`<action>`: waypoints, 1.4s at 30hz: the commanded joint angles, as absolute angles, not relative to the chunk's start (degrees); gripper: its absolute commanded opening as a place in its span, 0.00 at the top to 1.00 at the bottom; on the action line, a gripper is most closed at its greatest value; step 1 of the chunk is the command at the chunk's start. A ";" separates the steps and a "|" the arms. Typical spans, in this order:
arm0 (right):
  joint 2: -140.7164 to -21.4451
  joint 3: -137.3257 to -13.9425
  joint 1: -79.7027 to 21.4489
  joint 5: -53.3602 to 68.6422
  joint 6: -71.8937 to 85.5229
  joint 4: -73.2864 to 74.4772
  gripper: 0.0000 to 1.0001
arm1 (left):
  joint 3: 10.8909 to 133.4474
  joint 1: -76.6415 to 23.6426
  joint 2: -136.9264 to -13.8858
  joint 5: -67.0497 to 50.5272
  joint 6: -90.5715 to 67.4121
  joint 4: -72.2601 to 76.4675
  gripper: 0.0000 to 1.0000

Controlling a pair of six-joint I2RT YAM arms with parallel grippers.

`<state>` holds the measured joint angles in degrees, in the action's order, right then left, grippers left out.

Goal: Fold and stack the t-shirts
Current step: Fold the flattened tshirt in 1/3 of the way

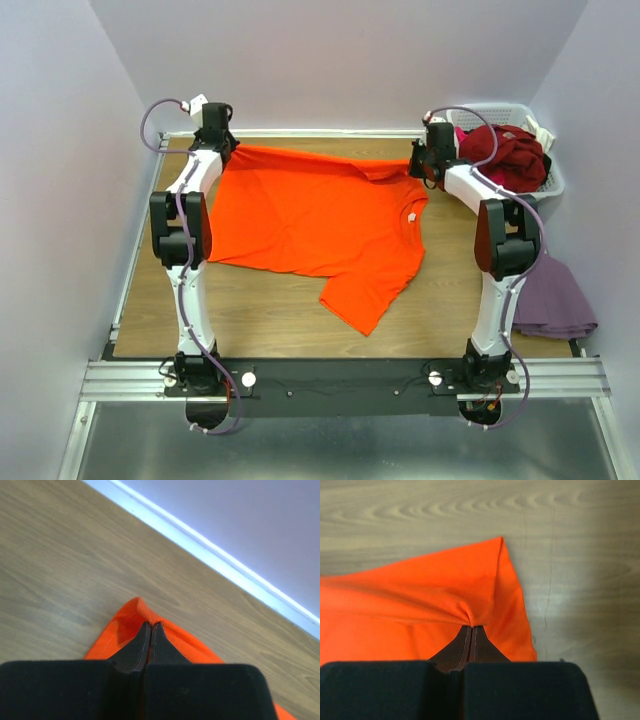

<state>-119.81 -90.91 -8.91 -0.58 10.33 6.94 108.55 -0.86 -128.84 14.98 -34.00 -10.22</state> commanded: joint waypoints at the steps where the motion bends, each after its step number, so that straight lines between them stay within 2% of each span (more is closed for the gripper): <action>1: -115.58 -86.14 -8.61 1.23 11.86 6.24 0.99 | 105.12 -0.53 -125.07 18.19 -35.07 -10.99 1.00; 30: -103.97 -68.82 -8.61 6.68 12.57 4.48 0.99 | 92.46 0.97 -119.44 20.39 -38.41 -12.04 1.00; 34: -104.50 -67.85 -8.70 7.03 13.01 4.57 0.99 | 93.69 1.05 -121.20 19.78 -40.86 -17.74 0.82; 35: -104.41 -67.59 -8.61 6.94 13.36 4.57 0.99 | 93.43 0.97 -121.29 19.69 -41.48 -18.19 0.71; 38: -104.33 -66.80 -8.70 6.86 13.97 4.57 0.99 | 91.23 1.05 -120.85 18.55 -42.71 -18.37 0.52; 41: -104.59 -65.74 -8.61 7.64 14.50 4.57 0.90 | 89.83 1.05 -120.59 18.63 -43.24 -18.81 0.38; 42: -104.76 -65.31 -8.79 7.91 14.76 4.48 0.87 | 89.82 1.05 -120.76 18.72 -43.76 -19.07 0.37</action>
